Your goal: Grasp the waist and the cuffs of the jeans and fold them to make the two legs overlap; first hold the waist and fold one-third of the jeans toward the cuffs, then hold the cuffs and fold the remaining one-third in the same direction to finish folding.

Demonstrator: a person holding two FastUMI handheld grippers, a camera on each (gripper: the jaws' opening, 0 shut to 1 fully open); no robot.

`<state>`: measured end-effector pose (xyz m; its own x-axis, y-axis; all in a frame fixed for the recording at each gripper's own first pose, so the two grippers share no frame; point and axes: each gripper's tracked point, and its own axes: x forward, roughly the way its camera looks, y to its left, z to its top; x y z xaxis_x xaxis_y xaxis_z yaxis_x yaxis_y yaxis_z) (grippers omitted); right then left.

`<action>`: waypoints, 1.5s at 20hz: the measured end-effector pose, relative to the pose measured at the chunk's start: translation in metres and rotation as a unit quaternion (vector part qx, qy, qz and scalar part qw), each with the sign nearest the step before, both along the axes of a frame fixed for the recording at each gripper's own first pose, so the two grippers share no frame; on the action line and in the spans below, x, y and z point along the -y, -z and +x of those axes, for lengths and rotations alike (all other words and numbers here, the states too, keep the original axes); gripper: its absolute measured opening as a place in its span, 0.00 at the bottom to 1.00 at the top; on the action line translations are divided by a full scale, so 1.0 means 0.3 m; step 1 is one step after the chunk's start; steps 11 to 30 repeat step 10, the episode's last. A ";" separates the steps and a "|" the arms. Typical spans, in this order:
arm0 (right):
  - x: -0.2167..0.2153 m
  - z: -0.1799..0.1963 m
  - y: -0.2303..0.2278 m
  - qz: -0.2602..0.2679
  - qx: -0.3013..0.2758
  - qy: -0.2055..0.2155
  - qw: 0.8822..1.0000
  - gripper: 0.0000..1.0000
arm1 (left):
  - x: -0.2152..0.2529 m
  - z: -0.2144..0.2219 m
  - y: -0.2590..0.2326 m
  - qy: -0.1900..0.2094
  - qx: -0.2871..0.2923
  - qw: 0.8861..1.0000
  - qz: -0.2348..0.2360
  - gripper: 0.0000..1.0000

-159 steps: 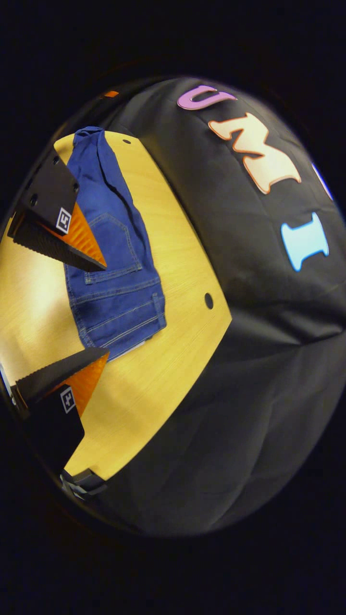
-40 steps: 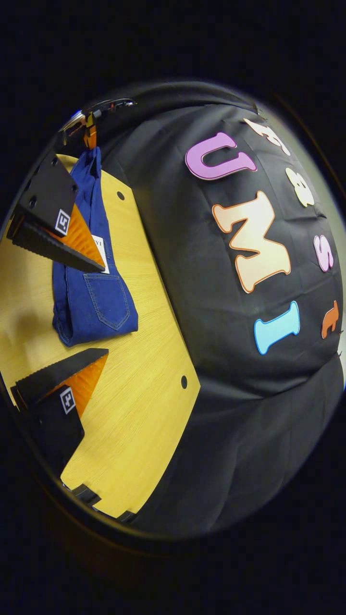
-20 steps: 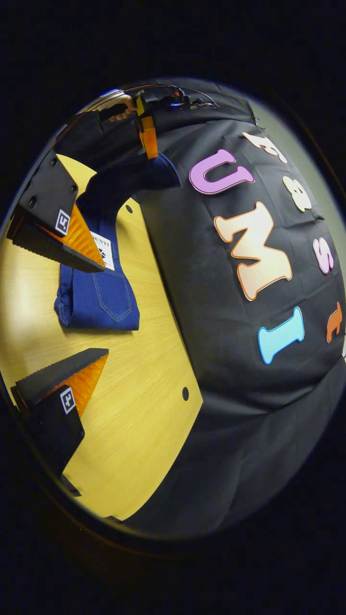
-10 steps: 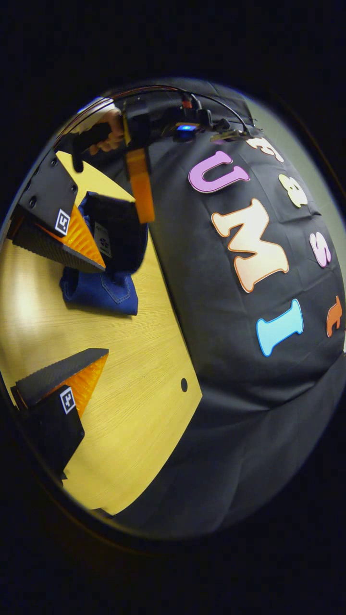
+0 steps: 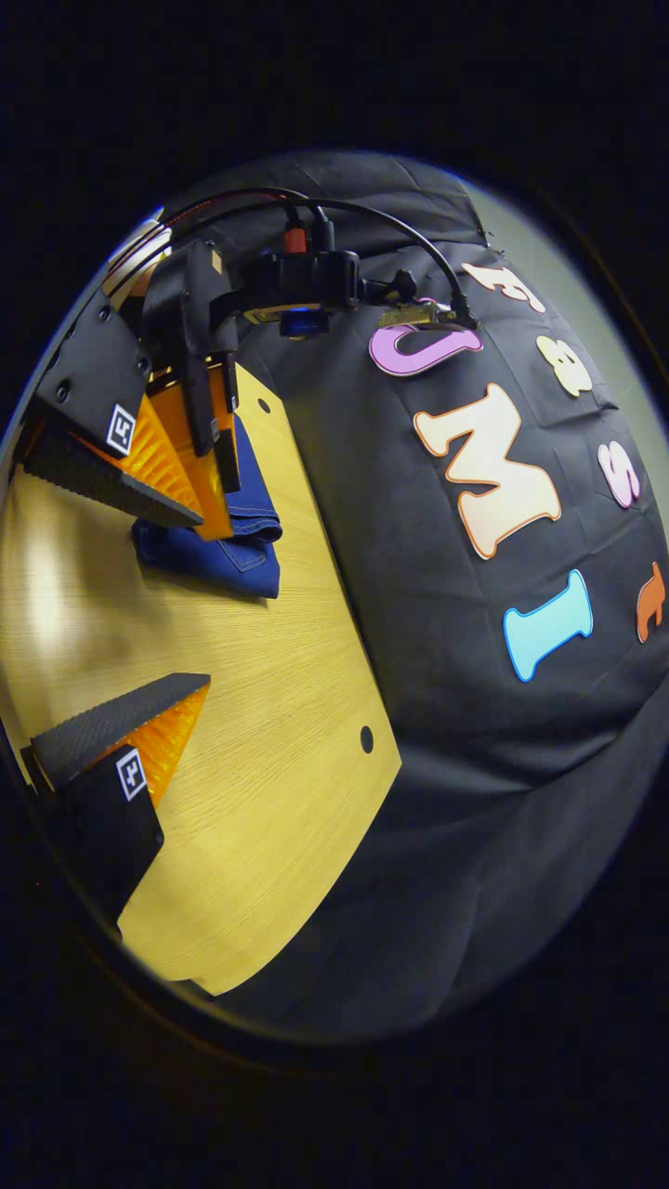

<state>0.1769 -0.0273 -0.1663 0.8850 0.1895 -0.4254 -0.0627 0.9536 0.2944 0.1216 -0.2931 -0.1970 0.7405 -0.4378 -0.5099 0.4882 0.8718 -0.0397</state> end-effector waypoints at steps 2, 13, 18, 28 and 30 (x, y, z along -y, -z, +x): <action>-0.023 0.005 -0.038 0.014 0.017 -0.004 1.000 0.98 | -0.070 -0.001 -0.057 -0.027 0.034 0.999 0.022 0.94; -0.139 -0.039 -0.154 0.036 0.075 -0.057 0.995 0.98 | -0.346 -0.073 -0.218 -0.116 0.101 0.988 0.023 0.93; -0.139 -0.039 -0.154 0.036 0.075 -0.057 0.995 0.98 | -0.346 -0.073 -0.218 -0.116 0.101 0.988 0.023 0.93; -0.139 -0.039 -0.154 0.036 0.075 -0.057 0.995 0.98 | -0.346 -0.073 -0.218 -0.116 0.101 0.988 0.023 0.93; -0.139 -0.039 -0.154 0.036 0.075 -0.057 0.995 0.98 | -0.346 -0.073 -0.218 -0.116 0.101 0.988 0.023 0.93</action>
